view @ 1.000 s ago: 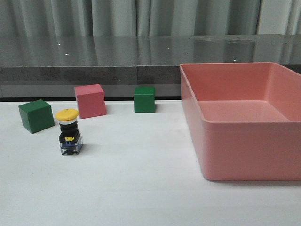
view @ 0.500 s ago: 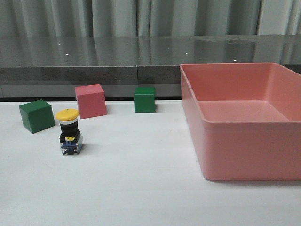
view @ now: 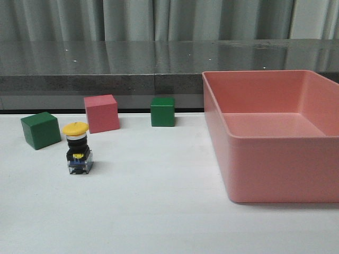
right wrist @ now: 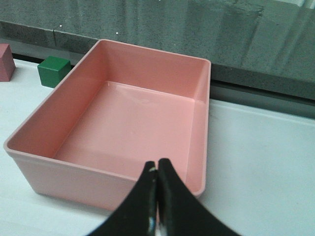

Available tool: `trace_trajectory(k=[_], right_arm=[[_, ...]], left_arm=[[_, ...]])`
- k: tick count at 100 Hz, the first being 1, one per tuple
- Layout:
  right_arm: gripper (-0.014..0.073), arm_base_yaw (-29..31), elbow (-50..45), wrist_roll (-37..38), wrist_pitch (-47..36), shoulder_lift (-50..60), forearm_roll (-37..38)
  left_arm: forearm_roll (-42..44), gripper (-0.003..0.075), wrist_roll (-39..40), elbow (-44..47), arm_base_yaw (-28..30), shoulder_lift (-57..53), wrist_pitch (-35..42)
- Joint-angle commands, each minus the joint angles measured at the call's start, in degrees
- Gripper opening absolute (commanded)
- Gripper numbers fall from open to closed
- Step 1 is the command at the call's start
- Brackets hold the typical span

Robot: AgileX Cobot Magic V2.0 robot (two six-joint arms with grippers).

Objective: Place and stand button with both arms

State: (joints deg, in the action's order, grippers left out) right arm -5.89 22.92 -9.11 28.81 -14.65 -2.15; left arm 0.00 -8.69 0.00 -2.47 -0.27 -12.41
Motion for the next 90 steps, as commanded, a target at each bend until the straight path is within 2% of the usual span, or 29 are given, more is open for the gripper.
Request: trace_trajectory(k=[1,48,54,67,90], right_arm=[[-0.0113,0.5,1.5,-0.1,-4.2,-0.5,-0.1],[-0.0113,0.5,1.3,-0.2,-4.1,-0.4,-0.1],[-0.0113,0.5,0.8,-0.2,-5.3,0.4,1.6],[-0.0113,0.5,-3.7,0.2,-12.4,5.6,1.7],[-0.0113,0.5,-18.2,0.4,-27.4,16.7,0.3]], left_arm=[[-0.7,-0.002,0.7,2.6,0.1,-1.8,4.2],[-0.7,-0.002,0.7,2.6,0.1,-1.8,4.2],[-0.7,-0.002,0.7,2.6,0.1,-1.8,4.2],[-0.7,-0.002,0.7,2.6,0.1,-1.8,4.2],[-0.7,-0.002,0.7,2.6,0.1,-1.8,4.2]])
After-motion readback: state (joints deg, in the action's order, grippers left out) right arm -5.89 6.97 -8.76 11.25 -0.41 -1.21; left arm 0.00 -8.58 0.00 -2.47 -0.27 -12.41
